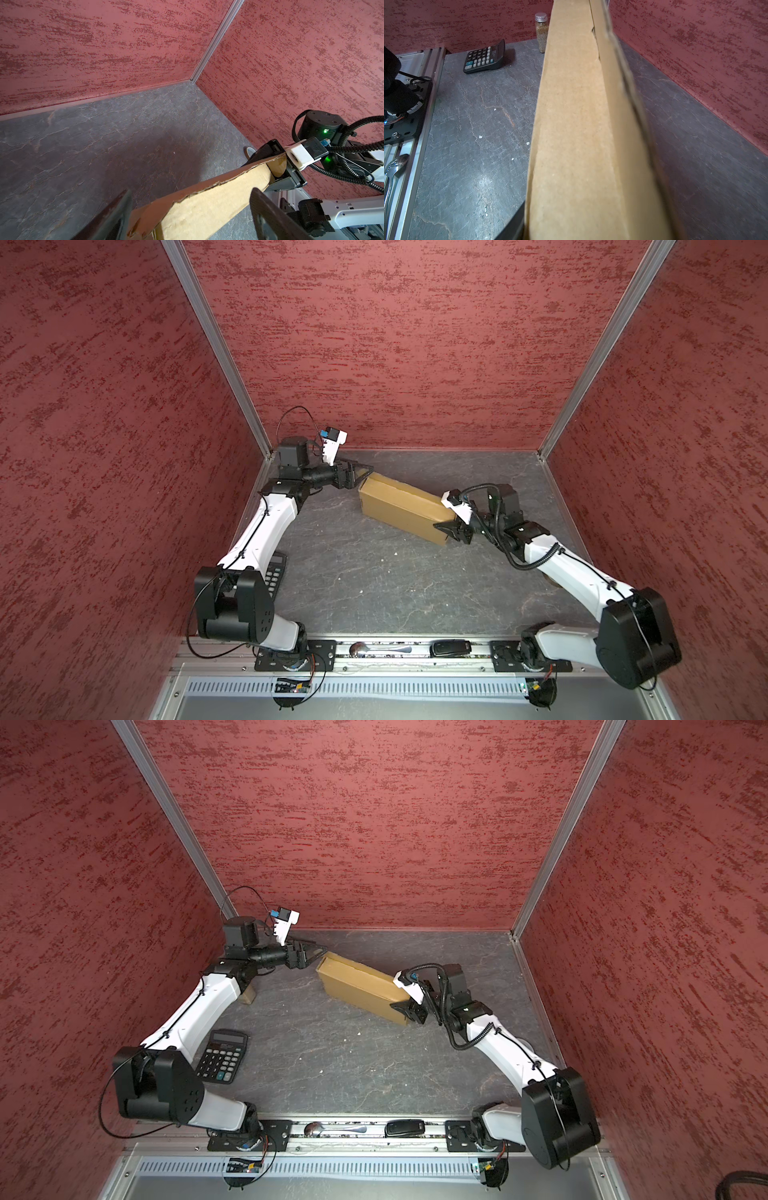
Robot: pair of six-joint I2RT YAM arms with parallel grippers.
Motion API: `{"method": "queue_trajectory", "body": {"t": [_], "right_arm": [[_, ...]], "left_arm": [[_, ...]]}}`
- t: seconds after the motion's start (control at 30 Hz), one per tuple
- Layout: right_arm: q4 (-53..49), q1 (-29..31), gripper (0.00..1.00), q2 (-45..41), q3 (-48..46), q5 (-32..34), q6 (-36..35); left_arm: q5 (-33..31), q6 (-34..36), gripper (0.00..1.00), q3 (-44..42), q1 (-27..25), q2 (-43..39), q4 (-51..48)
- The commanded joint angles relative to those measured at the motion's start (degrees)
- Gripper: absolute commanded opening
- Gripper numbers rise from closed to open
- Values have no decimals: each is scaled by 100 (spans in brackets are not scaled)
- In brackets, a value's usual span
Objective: Fold the paper box
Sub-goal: 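Move the left gripper back toward the box end farthest from the right gripper, then grip the box end with the left gripper, pressing it toward the right gripper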
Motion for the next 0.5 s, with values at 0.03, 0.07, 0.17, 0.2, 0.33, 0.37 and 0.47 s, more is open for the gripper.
{"method": "queue_trajectory", "body": {"t": [0.03,0.07,0.17,0.2,0.33,0.37,0.47], "right_arm": [[44,29,32,-144,31,-92,4],[50,30,32,-144,35,-82,6],[45,30,32,-128,39,-73,-10],[49,29,32,-119,35,-73,2],[54,29,31,-88,39,-81,6],[69,29,31,-74,37,-81,6],[90,29,31,-23,50,-89,19]], "left_arm": [[-35,95,89,28,-72,94,-7],[-28,76,89,11,-76,104,3],[-11,12,89,-32,-92,120,59],[-7,6,89,-37,-102,118,64],[26,-47,88,-87,-112,120,70],[26,-69,88,-99,-111,116,64],[52,-109,88,-142,-111,92,47]]}}
